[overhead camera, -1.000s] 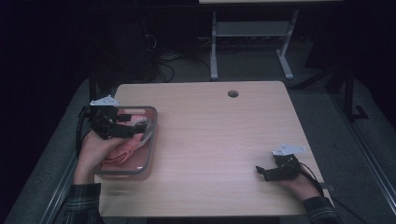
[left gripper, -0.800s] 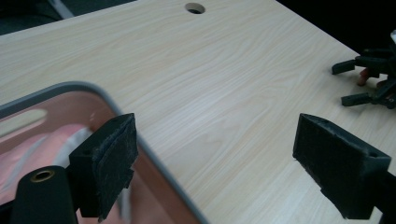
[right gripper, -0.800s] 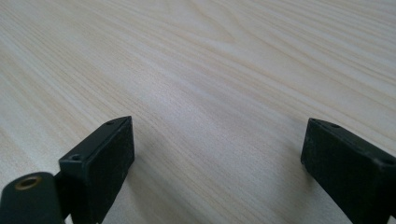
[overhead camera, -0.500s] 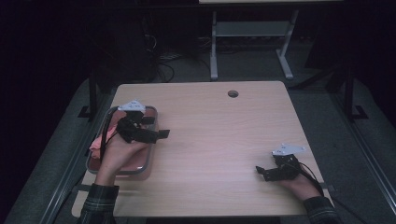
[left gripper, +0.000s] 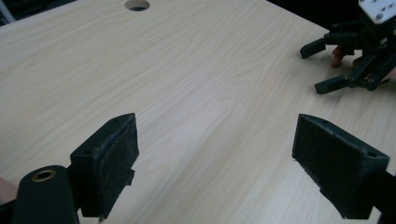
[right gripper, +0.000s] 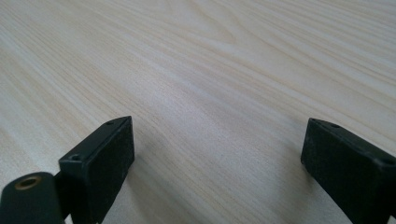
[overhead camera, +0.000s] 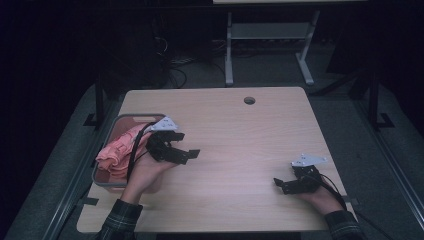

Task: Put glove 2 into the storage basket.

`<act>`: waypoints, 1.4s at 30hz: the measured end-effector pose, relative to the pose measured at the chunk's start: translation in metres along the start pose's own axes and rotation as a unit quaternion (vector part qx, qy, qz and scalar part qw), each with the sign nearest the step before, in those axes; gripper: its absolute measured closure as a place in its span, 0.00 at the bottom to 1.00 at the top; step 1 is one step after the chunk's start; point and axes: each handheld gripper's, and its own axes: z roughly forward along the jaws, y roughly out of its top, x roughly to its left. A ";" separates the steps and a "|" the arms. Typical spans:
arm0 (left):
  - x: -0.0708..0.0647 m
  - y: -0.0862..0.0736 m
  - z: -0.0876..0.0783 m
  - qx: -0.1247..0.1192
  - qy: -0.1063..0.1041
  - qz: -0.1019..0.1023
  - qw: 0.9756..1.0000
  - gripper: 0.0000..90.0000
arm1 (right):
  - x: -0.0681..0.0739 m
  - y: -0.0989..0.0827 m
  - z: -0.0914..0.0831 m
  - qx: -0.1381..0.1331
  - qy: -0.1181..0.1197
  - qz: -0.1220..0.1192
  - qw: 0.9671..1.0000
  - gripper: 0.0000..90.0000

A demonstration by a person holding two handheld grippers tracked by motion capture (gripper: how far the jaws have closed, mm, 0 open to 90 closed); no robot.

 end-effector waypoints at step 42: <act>-0.050 -0.063 0.108 0.105 -0.013 0.094 0.990 0.14 | 0.000 0.000 0.000 0.000 0.002 -0.002 1.000 0.10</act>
